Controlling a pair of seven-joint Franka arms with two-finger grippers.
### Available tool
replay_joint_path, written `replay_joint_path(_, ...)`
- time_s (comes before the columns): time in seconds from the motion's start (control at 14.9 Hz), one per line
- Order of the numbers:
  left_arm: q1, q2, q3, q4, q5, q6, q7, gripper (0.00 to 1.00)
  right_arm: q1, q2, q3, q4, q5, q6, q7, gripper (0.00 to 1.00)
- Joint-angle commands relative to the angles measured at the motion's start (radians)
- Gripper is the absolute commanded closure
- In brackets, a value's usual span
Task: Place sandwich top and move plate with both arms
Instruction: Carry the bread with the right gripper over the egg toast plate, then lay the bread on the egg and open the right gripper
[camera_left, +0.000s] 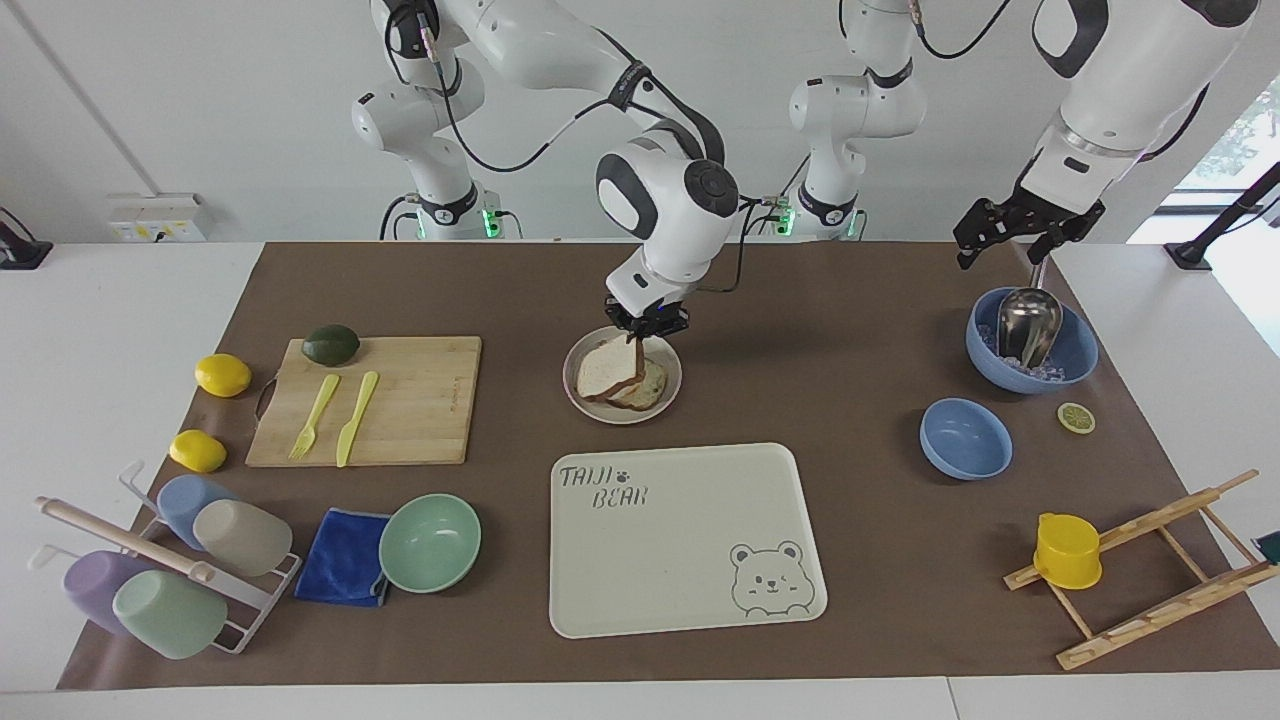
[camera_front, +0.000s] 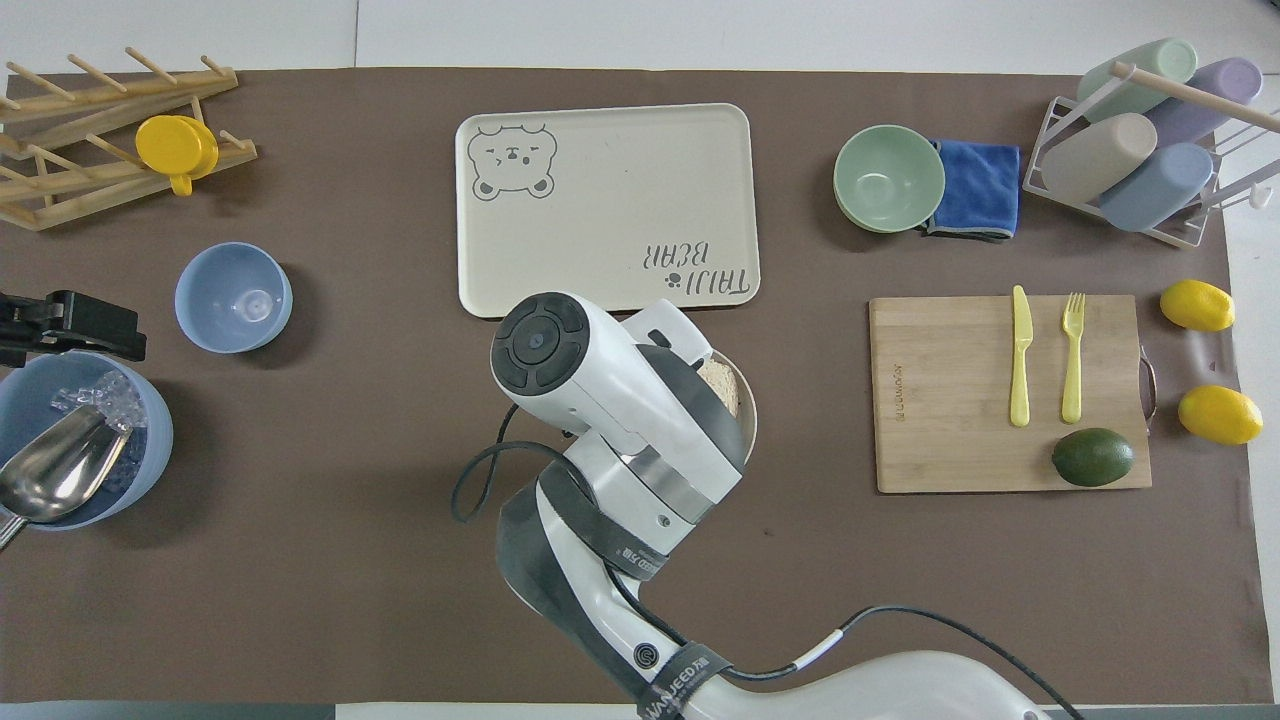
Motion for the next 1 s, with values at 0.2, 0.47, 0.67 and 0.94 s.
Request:
replay_joint_path(0.2,0.004,-0.065,-0.001,-0.112,-0.043,0.058,0.003,0.0,-0.036,0.002,0.007,-0.049,0.081,0.091,0.016,0.86)
replay_joint_path(0.47,-0.004,-0.077,-0.001,-0.162,-0.064,0.101,0.003,0.0,-0.042,0.002,0.007,-0.072,0.122,0.17,0.013,0.36)
replay_joint_path(0.67,-0.007,-0.082,-0.001,-0.19,-0.081,0.129,0.003,0.0,-0.042,0.002,0.006,-0.066,0.17,0.195,0.015,0.35)
replay_joint_path(0.94,-0.012,-0.077,-0.005,-0.227,-0.104,0.164,0.003,0.0,-0.108,-0.062,0.001,-0.029,0.168,0.194,-0.05,0.27)
